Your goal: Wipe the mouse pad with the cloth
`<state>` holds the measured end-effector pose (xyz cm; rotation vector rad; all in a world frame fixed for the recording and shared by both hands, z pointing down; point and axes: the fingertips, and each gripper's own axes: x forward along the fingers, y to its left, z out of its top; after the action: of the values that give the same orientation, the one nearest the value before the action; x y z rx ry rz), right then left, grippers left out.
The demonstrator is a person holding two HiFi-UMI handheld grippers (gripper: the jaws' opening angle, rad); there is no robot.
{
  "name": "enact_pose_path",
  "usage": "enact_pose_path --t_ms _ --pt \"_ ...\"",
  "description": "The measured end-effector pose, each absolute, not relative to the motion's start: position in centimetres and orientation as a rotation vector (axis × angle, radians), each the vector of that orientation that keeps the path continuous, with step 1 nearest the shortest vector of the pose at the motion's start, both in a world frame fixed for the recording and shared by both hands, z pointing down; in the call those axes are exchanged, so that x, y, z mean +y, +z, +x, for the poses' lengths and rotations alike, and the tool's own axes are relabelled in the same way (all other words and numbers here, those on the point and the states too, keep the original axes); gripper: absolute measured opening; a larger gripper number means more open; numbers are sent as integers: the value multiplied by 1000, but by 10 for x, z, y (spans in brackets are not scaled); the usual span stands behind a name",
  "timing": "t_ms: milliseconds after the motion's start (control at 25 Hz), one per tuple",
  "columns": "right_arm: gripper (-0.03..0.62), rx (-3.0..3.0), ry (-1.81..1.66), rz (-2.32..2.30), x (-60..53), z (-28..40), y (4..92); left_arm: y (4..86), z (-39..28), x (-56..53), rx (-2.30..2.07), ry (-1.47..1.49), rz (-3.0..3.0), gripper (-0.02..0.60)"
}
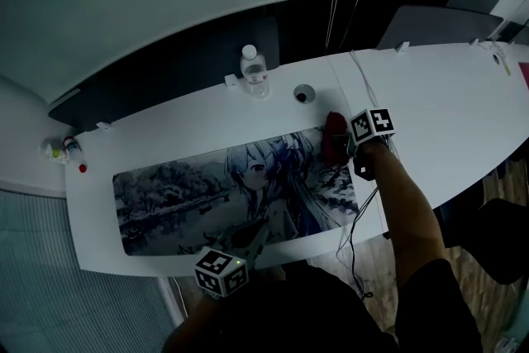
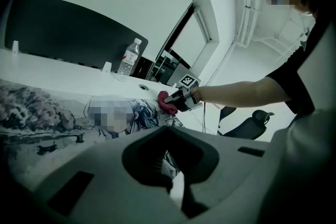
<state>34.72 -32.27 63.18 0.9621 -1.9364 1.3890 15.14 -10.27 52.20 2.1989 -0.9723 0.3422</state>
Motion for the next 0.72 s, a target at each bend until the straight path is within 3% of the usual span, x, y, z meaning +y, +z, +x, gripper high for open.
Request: enact_pose_path --t_ms 720 --pt "114 -2042 1231 1232 -282 354 620 509 73 -28 -1213 276 2073 6"
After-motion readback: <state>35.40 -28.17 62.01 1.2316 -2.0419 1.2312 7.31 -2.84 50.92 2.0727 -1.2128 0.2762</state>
